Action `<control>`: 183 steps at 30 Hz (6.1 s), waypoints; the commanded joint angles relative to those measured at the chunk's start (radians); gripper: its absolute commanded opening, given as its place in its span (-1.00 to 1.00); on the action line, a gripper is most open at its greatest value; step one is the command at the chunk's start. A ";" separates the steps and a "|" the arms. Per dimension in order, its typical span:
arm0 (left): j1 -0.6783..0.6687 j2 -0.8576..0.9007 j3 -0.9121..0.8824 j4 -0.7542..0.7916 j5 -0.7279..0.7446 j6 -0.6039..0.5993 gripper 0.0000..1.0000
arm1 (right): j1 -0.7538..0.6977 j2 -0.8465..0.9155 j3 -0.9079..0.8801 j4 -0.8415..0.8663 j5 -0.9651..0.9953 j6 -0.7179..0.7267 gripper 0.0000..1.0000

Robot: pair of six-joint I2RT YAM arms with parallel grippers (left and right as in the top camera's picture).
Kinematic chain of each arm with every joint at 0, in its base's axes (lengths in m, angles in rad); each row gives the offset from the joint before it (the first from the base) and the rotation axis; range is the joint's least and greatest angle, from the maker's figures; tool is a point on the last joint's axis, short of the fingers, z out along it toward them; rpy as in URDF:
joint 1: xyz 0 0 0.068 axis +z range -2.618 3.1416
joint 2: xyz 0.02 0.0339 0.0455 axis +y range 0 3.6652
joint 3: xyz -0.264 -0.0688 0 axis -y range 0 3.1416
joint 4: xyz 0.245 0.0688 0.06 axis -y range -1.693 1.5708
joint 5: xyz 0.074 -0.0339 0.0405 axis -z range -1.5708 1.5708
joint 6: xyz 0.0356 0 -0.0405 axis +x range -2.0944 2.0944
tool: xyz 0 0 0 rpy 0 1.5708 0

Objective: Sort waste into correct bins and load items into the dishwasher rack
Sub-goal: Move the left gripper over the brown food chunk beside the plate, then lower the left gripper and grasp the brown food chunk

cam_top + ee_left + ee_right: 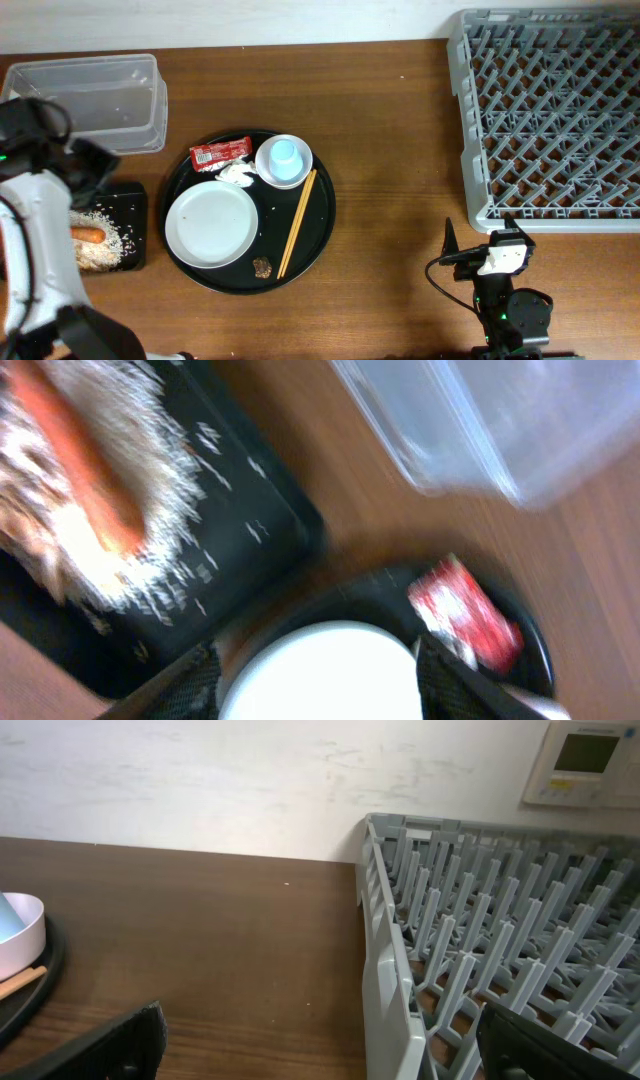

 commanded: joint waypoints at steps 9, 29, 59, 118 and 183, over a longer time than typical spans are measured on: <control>-0.527 -0.043 -0.015 -0.233 -0.012 0.088 0.34 | 0.006 -0.008 -0.009 -0.002 0.009 -0.002 0.96; -0.912 -0.129 -0.350 -0.182 -0.082 0.025 0.41 | 0.006 -0.008 -0.009 -0.002 0.009 -0.002 0.96; -0.887 -0.063 -0.639 0.188 -0.068 -0.266 0.41 | 0.006 -0.008 -0.009 -0.002 0.009 -0.002 0.96; -0.569 -0.207 -0.297 0.088 -0.385 -0.214 -0.31 | 0.006 -0.008 -0.009 -0.002 0.009 -0.002 0.96; -0.475 0.278 -0.299 0.300 -0.185 0.140 0.10 | 0.006 -0.008 -0.009 -0.002 0.009 -0.002 0.96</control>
